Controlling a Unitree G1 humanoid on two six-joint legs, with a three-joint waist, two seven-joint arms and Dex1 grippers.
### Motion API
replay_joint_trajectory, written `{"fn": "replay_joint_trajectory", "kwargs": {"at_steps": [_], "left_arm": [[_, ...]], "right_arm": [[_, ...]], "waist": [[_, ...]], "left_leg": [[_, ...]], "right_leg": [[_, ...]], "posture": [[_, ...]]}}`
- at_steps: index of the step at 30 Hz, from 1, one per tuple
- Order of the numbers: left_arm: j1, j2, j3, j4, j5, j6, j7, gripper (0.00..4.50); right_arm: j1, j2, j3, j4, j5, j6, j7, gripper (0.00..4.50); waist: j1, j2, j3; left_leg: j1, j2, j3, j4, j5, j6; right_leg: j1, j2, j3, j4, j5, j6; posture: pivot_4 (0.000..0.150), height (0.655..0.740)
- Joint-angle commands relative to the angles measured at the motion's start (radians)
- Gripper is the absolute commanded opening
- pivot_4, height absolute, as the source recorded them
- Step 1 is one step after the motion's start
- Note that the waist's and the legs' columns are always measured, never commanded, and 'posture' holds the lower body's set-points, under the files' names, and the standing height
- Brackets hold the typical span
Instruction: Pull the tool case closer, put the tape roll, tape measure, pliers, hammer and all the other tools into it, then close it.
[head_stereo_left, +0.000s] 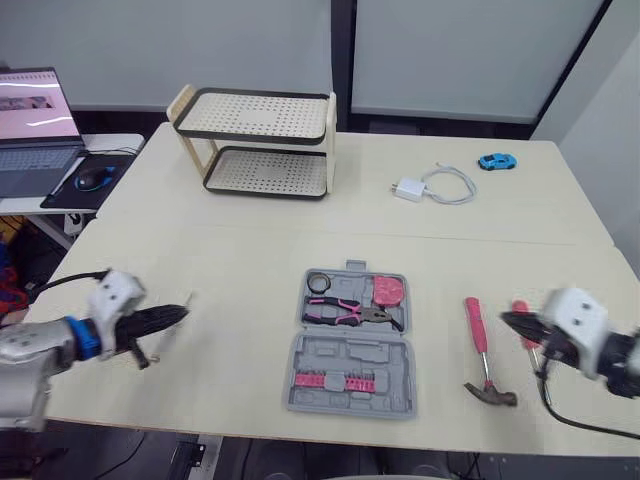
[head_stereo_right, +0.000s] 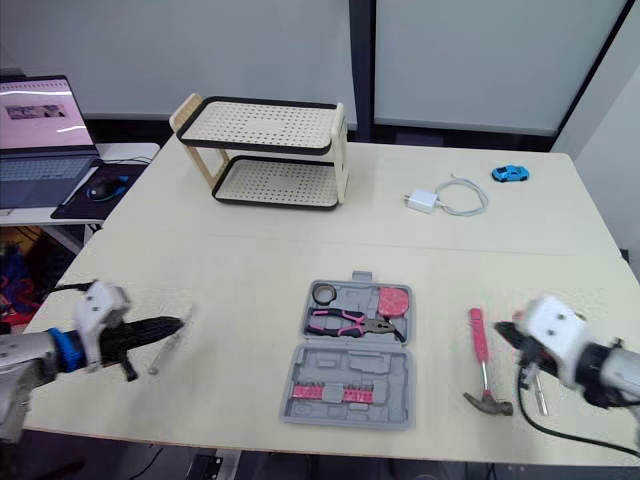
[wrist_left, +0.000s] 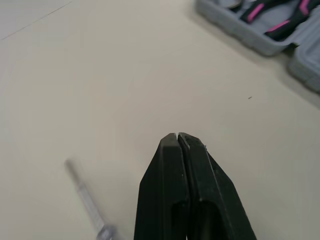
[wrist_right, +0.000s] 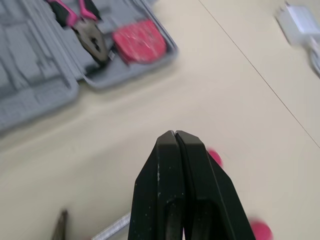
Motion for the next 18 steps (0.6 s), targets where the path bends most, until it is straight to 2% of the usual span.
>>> {"fn": "replay_joint_trajectory", "kwargs": {"at_steps": [1, 2, 3, 4, 5, 12, 18], "left_arm": [[0.037, 0.036, 0.118, 0.11, -0.022, 0.015, 0.029, 1.17], [0.054, 0.044, 0.143, 0.15, -0.023, 0.019, 0.034, 1.42], [0.07, 0.049, 0.165, 0.186, -0.023, 0.021, 0.039, 1.86], [0.091, 0.055, 0.188, 0.224, -0.024, 0.024, 0.043, 2.03], [0.105, 0.056, 0.209, 0.25, -0.029, 0.037, 0.054, 2.38], [0.189, 0.041, 0.272, 0.318, -0.044, 0.08, 0.084, 4.5], [0.233, 0.021, 0.285, 0.287, -0.053, 0.08, 0.087, 4.5]], "right_arm": [[0.1, 0.005, -0.151, 0.035, 0.02, -0.077, 0.049, 0.0], [0.139, 0.009, -0.182, 0.058, 0.022, -0.096, 0.066, 0.0], [0.174, 0.015, -0.209, 0.083, 0.024, -0.12, 0.082, 0.0], [0.214, 0.022, -0.239, 0.115, 0.03, -0.151, 0.107, 0.0], [0.252, 0.028, -0.262, 0.143, 0.032, -0.176, 0.127, 0.42], [0.389, 0.057, -0.298, 0.247, 0.057, -0.264, 0.179, 1.84], [0.387, 0.045, -0.286, 0.262, 0.065, -0.28, 0.173, 2.98]], "waist": [[-0.001, 0.0, 0.0], [-0.002, -0.001, 0.0], [-0.002, -0.001, 0.0], [-0.002, -0.002, 0.0], [-0.002, -0.002, -0.001], [-0.002, -0.01, -0.003], [-0.002, -0.01, -0.003]], "left_leg": [[0.001, 0.0, 0.0, 0.0, 0.0, 0.0], [0.001, 0.0, 0.001, 0.0, 0.0, 0.0], [0.002, 0.0, 0.001, 0.0, 0.0, 0.0], [0.002, 0.0, 0.002, 0.0, 0.0, 0.0], [0.003, 0.0, 0.003, 0.0, 0.0, 0.0], [0.006, 0.001, 0.004, -0.002, 0.0, 0.0], [0.006, 0.001, 0.005, -0.003, 0.0, 0.0]], "right_leg": [[0.0, 0.0, 0.0, 0.0, 0.0, 0.0], [0.001, 0.0, 0.0, 0.0, 0.0, 0.0], [0.001, 0.0, 0.001, 0.0, -0.001, -0.001], [0.001, 0.0, 0.001, -0.001, -0.001, -0.001], [0.001, 0.0, 0.002, -0.001, -0.001, -0.001], [0.002, 0.0, 0.003, -0.001, -0.004, 0.002], [0.002, -0.001, 0.003, -0.001, -0.004, 0.001]], "posture": [[0.15, 0.735], [0.15, 0.735], [0.15, 0.735], [0.15, 0.735], [0.15, 0.735], [0.15, 0.735], [0.15, 0.735]]}}
